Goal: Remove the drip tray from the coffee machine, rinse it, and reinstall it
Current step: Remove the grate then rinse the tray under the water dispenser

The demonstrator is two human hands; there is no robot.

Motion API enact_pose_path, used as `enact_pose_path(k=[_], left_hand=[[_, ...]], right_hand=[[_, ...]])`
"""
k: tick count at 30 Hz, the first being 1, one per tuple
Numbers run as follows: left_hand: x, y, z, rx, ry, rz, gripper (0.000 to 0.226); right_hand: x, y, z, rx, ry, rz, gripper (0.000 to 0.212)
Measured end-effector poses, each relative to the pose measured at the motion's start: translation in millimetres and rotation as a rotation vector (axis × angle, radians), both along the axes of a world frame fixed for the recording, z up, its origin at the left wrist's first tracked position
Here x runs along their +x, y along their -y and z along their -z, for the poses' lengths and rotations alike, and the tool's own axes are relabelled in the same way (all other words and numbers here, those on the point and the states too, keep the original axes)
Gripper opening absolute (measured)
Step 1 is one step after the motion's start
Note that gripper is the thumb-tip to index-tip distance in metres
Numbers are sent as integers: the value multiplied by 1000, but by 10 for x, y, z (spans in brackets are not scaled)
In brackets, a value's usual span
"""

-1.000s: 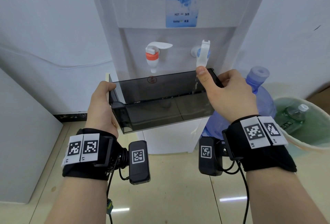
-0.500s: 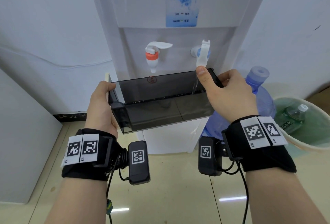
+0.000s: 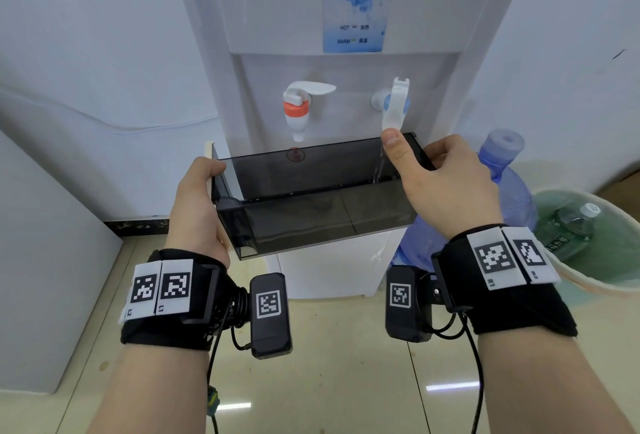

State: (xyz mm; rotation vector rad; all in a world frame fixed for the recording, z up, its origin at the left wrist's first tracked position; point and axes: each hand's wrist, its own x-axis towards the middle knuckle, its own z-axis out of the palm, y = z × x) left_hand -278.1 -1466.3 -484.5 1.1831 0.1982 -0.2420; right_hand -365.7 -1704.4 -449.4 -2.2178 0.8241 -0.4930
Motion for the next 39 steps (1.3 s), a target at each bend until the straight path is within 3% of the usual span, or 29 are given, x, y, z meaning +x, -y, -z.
enact_pose_path(k=[39], left_hand=[[-12,69,-13,-24,18,-1,31]], right_hand=[[20,51,-39,-30,-1,22,82]])
